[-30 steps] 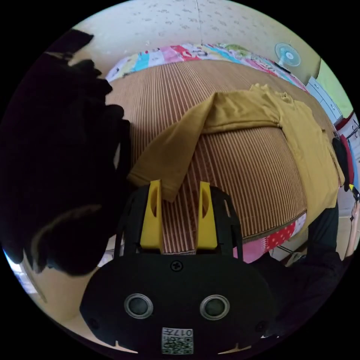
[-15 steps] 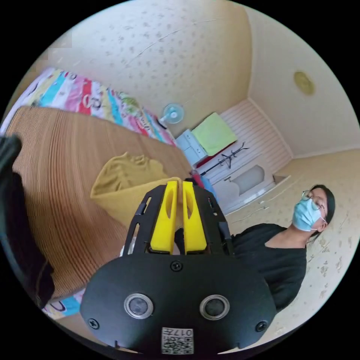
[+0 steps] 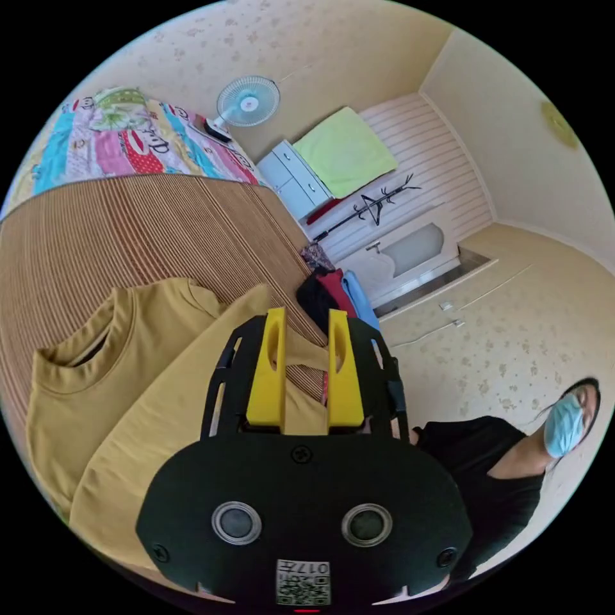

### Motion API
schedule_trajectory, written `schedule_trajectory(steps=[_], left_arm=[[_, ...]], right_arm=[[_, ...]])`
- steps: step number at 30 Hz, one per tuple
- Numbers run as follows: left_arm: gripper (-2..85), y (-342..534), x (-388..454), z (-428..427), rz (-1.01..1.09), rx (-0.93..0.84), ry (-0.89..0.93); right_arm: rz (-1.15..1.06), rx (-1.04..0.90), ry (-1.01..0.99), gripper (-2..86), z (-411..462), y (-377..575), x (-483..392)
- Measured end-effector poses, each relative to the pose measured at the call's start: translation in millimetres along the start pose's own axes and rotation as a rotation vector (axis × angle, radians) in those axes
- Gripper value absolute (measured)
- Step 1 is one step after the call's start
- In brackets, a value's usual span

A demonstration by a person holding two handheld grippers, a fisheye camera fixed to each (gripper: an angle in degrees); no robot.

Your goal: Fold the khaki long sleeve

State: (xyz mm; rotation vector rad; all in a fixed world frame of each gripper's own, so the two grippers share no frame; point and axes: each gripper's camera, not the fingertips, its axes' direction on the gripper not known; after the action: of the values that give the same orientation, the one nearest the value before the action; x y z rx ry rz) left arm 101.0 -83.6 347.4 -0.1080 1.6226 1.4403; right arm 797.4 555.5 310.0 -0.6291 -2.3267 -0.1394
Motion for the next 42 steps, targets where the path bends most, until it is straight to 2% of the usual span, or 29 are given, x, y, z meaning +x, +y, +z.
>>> schedule_trajectory(steps=[3,6,8,9,11,13,15,17,20,25,28,32,34,37,40,42], left_arm=[[10.3,26.9,-21.0,11.9,0.036,0.023,0.015],[10.7,87.3,-19.4,-31.3,0.041,0.135,-0.153],[11.3,150.4,-19.9,-83.6,-0.046,0.247,-0.412],[11.6,167.0,-20.6,-96.9,-0.085,0.279,-0.486],[12.8,229.0,-24.5,-142.7,-0.261,0.418,-0.749],[13.6,264.3,-31.7,-163.2,-0.383,0.511,-0.868],[13.7,282.0,-50.8,-167.5,-0.454,0.534,-0.842],[10.7,280.9,-92.8,-153.1,-0.577,0.412,-0.739],[5.0,274.6,-92.4,-151.2,-0.6,0.393,-0.788],[4.2,267.5,-106.1,-184.5,-0.607,0.364,-0.848],[6.3,273.4,-125.4,-210.8,-0.615,0.371,-0.693],[10.9,312.6,-69.3,-226.2,-0.571,0.553,-0.722],[11.1,333.6,-41.2,-215.1,-0.537,0.568,-0.713],[11.2,370.1,-4.6,-179.9,-0.485,0.527,-0.652],[11.2,408.6,20.9,-146.9,-0.49,0.51,-0.581],[11.2,428.0,31.9,-135.1,-0.502,0.507,-0.536]], right_arm=[[0.048,0.002,0.043,0.4,-18.5,12.6,11.2],[0.1,0.001,0.101,0.4,-29.4,20.2,23.8],[0.095,0.019,0.106,0.5,-31.4,17.8,26.5],[0.086,0.025,0.096,0.5,-29.7,12.1,27.4],[0.079,0.031,0.08,0.5,-24.0,0.1,28.5],[0.092,0.075,0.065,0.5,-19.6,-8.1,28.3],[0.103,0.17,0.027,0.6,-16.5,-9.6,24.8],[0.133,0.232,0.008,0.7,-16.0,-5.8,23.2],[0.16,0.286,-0.013,1.1,-24.2,7.6,16.5],[0.249,0.321,0.159,3.6,-59.4,41.7,7.3],[0.329,0.419,0.213,5.9,-82.6,62.2,9.9],[0.389,0.545,0.263,8.4,-95.4,77.4,13.1],[0.426,0.557,0.32,10.2,-94.5,72.1,15.9],[0.463,0.541,0.372,11.4,-88.0,47.6,25.5],[0.498,0.45,0.383,6.4,-74.3,10.7,34.7],[0.439,0.373,0.305,4.7,-66.3,-19.8,13.9]])
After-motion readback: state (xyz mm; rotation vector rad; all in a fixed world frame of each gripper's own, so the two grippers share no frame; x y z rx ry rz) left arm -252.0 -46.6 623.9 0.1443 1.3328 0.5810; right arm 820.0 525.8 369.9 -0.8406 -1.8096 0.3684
